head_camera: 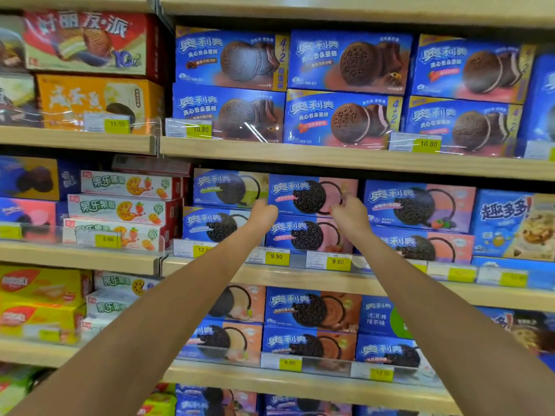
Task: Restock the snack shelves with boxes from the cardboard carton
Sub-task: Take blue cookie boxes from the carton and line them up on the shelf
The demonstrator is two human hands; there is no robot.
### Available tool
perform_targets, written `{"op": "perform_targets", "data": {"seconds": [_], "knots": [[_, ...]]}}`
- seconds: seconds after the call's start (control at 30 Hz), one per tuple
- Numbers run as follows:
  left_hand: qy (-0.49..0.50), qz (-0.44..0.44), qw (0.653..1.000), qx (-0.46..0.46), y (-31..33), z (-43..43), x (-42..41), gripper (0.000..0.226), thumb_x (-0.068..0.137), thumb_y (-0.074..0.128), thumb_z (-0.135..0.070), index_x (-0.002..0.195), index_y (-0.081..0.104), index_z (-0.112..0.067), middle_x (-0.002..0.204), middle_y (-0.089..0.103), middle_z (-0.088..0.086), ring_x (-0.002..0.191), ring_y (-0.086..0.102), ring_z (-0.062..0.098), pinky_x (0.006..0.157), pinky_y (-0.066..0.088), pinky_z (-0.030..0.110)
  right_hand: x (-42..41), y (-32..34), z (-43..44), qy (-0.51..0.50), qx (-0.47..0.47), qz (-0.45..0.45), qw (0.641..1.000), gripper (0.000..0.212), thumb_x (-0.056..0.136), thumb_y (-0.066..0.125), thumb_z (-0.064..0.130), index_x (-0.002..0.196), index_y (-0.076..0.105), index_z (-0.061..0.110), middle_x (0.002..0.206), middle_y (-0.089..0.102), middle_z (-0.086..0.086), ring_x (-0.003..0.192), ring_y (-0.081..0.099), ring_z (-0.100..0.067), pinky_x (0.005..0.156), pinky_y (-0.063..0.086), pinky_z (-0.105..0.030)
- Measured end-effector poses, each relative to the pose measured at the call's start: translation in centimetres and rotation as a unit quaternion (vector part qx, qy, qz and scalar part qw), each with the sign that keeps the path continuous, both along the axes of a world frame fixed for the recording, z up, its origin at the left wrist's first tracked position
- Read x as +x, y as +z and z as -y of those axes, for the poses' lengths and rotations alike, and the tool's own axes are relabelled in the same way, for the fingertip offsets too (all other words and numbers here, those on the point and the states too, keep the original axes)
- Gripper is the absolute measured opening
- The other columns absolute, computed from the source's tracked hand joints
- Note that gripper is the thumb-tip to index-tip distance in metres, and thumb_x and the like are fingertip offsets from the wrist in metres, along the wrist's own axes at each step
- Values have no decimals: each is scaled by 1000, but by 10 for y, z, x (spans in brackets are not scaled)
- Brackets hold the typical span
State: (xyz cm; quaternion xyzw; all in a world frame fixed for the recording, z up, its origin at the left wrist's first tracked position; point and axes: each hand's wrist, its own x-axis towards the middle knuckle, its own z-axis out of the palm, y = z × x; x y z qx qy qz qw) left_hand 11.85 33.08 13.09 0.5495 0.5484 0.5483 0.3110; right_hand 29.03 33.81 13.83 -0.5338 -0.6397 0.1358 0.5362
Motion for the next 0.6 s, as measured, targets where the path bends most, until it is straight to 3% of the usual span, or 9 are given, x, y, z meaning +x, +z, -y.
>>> {"op": "perform_targets", "data": {"seconds": [0.1,0.17,0.23,0.27,0.33,0.43,0.6], "knots": [[-7,-16,1000,10,-18,12,-5,37,93,35,0,128,41,-10,83,46,-1,63,37,9,61,33,30,-15,-13,15,31,22,-34,999,32,91,43,4,119,58,7,112,62,-10,104,57,-24,82,41,-27],[-9,-35,999,19,-30,23,-11,44,94,35,-1,137,40,-8,113,56,7,74,48,13,68,39,32,-24,-27,22,76,21,-63,995,24,92,43,6,107,60,12,103,66,-10,94,63,-23,84,48,-35],[1,-35,999,26,-42,39,-22,45,96,35,-1,139,40,-7,134,48,9,84,52,17,71,43,26,-35,-40,33,108,-2,-92,990,19,92,43,4,98,57,14,90,65,-6,72,62,-14,73,51,-32],[6,-34,999,32,-48,46,-28,43,96,34,-1,138,43,-6,133,48,9,82,53,16,68,43,22,-41,-45,40,120,-10,-102,987,19,91,42,1,93,57,13,85,64,-6,63,59,-11,64,50,-27],[22,-44,997,51,-63,60,-39,36,95,35,1,126,54,-4,131,52,14,94,57,22,78,45,28,-52,-56,53,130,-17,-121,984,24,91,42,-2,82,58,12,76,63,-8,54,55,-12,51,46,-21],[30,-29,998,49,-93,86,-57,30,91,40,3,107,62,-7,125,58,13,111,54,25,90,41,32,-69,-80,75,137,-46,-116,983,31,94,39,-1,76,58,16,69,61,-6,48,52,-10,48,43,-23],[44,38,998,11,-156,114,-84,23,86,44,8,88,62,-7,91,62,10,100,58,26,95,47,40,-101,-140,107,136,-112,-86,981,36,93,37,-3,68,56,17,62,59,-4,42,53,-6,48,44,-27]]}}
